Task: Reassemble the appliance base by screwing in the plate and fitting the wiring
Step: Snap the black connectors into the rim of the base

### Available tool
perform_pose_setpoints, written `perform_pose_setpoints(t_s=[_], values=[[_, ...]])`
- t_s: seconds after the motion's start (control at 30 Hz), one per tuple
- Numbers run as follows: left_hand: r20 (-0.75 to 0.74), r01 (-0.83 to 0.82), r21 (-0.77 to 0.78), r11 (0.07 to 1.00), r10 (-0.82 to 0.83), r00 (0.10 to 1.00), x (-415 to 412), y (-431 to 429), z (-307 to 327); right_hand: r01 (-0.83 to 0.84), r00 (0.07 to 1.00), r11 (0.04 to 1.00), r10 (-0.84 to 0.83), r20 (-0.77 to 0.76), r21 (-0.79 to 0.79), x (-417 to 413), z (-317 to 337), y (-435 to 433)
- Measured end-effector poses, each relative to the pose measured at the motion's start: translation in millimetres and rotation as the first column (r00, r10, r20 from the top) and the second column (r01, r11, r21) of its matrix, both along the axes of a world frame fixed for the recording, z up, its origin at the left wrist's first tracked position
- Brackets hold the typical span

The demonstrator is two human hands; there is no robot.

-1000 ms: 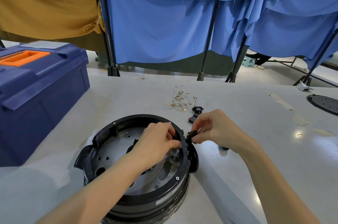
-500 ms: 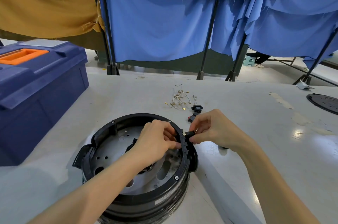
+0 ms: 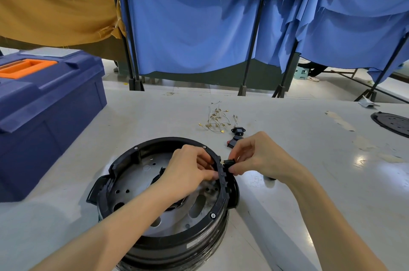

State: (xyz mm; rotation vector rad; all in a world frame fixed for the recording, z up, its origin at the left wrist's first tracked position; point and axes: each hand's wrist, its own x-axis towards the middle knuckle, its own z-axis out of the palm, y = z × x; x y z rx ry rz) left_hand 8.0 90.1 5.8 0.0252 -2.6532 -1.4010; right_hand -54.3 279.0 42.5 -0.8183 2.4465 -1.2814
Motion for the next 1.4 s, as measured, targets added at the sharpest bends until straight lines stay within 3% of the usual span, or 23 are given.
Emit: perform_pose_setpoints(t_s=[0.67,0.93,1.27,1.4], values=[[0.01,-0.016,-0.003,1.0,0.016,1.0,1,2,1,-0.013,0.998,0.989,0.022,0.061,-0.145,0,-1,2],[0.008,-0.009,-0.018,1.0,0.009,1.0,1,2,1,-0.006,0.999,0.99,0.012,0.043,-0.141,1,-4,-3],[0.005,-0.004,-0.02,1.0,0.004,1.0,0,2,-1,0.064,0.998,0.998,-0.065,-0.008,-0.024,0,-7,-14],[-0.004,-0.002,-0.021,1.0,0.002,1.0,-1,1,-2,0.076,0.997,0.993,-0.074,0.027,-0.094,1,-11,-13]])
